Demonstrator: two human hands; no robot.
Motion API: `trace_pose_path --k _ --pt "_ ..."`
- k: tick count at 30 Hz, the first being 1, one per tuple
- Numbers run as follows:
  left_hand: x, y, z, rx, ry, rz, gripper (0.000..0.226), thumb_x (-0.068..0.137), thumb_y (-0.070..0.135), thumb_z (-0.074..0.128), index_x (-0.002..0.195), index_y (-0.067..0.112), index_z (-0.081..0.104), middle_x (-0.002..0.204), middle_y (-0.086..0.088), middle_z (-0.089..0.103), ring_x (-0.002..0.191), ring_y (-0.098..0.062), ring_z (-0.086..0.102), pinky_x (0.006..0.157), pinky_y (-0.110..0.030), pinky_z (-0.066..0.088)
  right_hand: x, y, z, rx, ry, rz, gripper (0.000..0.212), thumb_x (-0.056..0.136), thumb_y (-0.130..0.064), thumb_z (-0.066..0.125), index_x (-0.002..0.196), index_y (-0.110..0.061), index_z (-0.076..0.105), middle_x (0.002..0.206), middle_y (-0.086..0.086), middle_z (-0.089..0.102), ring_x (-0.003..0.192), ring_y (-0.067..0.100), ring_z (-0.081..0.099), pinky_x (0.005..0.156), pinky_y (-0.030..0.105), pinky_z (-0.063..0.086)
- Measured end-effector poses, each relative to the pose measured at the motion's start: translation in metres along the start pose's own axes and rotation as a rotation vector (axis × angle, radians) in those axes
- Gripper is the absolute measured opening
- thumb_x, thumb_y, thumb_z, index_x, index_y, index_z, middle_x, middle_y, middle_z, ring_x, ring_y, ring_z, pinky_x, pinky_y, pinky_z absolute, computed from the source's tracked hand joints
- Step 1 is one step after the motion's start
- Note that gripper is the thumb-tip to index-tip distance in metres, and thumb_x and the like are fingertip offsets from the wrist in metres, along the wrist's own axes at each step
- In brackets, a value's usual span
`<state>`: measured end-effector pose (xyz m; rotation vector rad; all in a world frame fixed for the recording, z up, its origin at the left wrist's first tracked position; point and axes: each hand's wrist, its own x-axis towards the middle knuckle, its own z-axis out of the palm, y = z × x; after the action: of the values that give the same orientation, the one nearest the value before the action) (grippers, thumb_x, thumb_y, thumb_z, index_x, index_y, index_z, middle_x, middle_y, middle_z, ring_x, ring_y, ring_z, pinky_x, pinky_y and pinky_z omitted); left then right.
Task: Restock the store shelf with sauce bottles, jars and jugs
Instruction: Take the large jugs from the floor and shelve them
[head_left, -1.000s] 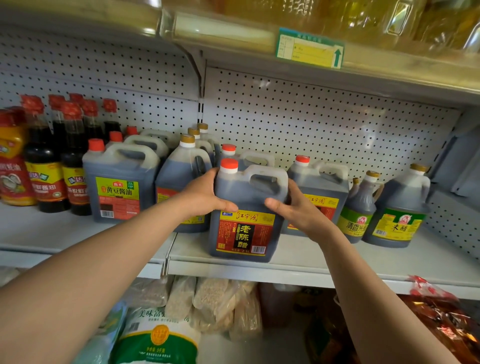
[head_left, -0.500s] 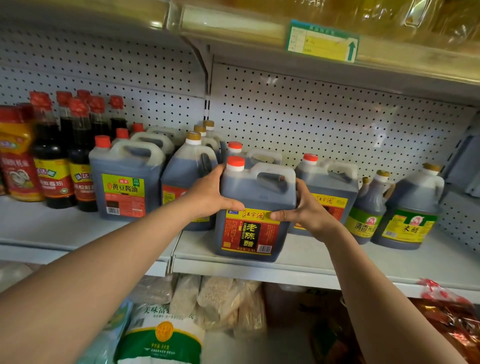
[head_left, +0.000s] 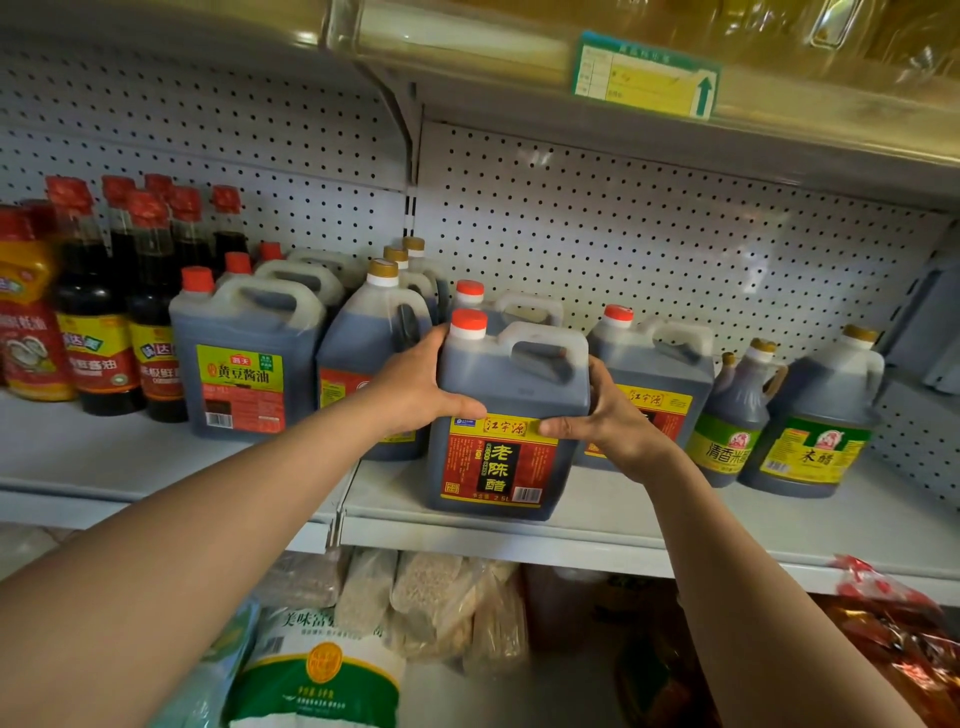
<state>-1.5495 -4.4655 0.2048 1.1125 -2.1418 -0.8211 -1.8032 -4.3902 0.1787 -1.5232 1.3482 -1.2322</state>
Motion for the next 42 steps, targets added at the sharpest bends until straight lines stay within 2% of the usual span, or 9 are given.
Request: trace_pose_path --k 7,12,18,25,30,34,36,39,42 --pt "-0.002 0.003 -0.002 0.055 0.017 -0.011 0.103 0.062 0.041 0.091 0.146 0.031 0.031 0.14 0.002 0.054 0.125 -0.022 0.053 0.101 -0.042 0.049 -0.006 -0.017 0.005 -0.321 0.054 -0.011 0.093 0.068 -0.016 0.091 0.14 -0.031 0.034 0.128 -0.005 0.057 0.123 0.02 0.056 0.096 0.04 0.056" --pt "-0.003 0.012 -0.001 0.27 0.092 0.018 0.101 0.058 0.046 0.091 0.139 0.021 0.035 0.137 -0.007 0.046 0.133 -0.027 0.038 0.104 -0.043 0.042 -0.005 -0.029 0.01 -0.528 0.148 0.0 0.087 0.068 -0.019 0.092 0.133 -0.024 0.034 0.122 -0.004 0.056 0.113 0.019 0.054 0.089 0.031 0.05" --pt "0.005 0.015 -0.001 0.384 0.154 0.014 0.11 0.056 0.051 0.091 0.142 0.015 0.033 0.16 -0.008 0.019 0.15 -0.024 0.012 0.117 -0.041 0.025 0.005 -0.026 0.007 -0.548 0.194 -0.005 0.088 0.065 -0.021 0.094 0.133 -0.027 0.039 0.122 -0.005 0.058 0.113 0.02 0.055 0.094 0.038 0.053" --pt "0.028 0.021 -0.005 0.532 0.179 -0.022 0.117 0.058 0.057 0.087 0.148 0.007 0.029 0.162 -0.013 0.017 0.15 -0.027 0.013 0.118 -0.037 0.021 0.032 -0.021 0.007 -0.564 0.243 0.009 0.094 0.058 -0.025 0.097 0.135 -0.028 0.043 0.131 0.003 0.054 0.122 0.028 0.053 0.104 0.05 0.049" --pt "0.032 0.021 -0.002 0.545 0.179 -0.049 0.12 0.059 0.056 0.088 0.15 0.008 0.026 0.163 -0.012 0.013 0.15 -0.029 0.012 0.12 -0.04 0.022 0.034 -0.021 0.006 -0.582 0.245 0.036 0.096 0.06 -0.026 0.096 0.139 -0.028 0.04 0.134 0.004 0.052 0.124 0.028 0.052 0.105 0.05 0.049" --pt "0.024 0.022 -0.002 0.546 0.183 -0.043 0.12 0.063 0.053 0.087 0.152 0.008 0.021 0.165 -0.011 0.008 0.151 -0.03 0.007 0.122 -0.04 0.015 0.029 -0.024 0.011 -0.593 0.26 0.068 0.097 0.06 -0.024 0.096 0.138 -0.028 0.038 0.132 0.004 0.052 0.123 0.029 0.052 0.104 0.051 0.05" --pt "0.017 0.022 -0.002 0.537 0.199 -0.037 0.114 0.064 0.053 0.086 0.149 0.008 0.026 0.163 -0.013 0.014 0.151 -0.03 0.01 0.121 -0.04 0.017 0.025 -0.028 0.014 -0.604 0.265 0.089 0.099 0.059 -0.026 0.096 0.139 -0.028 0.037 0.133 0.004 0.052 0.125 0.03 0.051 0.103 0.051 0.05" --pt "0.003 0.021 0.001 0.47 0.229 -0.022 0.098 0.066 0.05 0.086 0.14 0.012 0.036 0.152 -0.012 0.037 0.145 -0.029 0.026 0.114 -0.04 0.031 0.013 -0.035 0.023 -0.623 0.284 0.121 0.105 0.065 -0.027 0.094 0.148 -0.023 0.029 0.145 0.006 0.046 0.134 0.032 0.046 0.107 0.05 0.047" --pt "-0.018 0.019 -0.003 0.335 0.216 -0.037 0.1 0.068 0.048 0.086 0.145 0.016 0.03 0.148 -0.01 0.043 0.138 -0.031 0.039 0.106 -0.043 0.04 -0.006 -0.04 0.038 -0.664 0.35 0.127 0.106 0.071 -0.027 0.09 0.153 -0.012 0.024 0.15 0.01 0.041 0.139 0.033 0.04 0.11 0.045 0.042"
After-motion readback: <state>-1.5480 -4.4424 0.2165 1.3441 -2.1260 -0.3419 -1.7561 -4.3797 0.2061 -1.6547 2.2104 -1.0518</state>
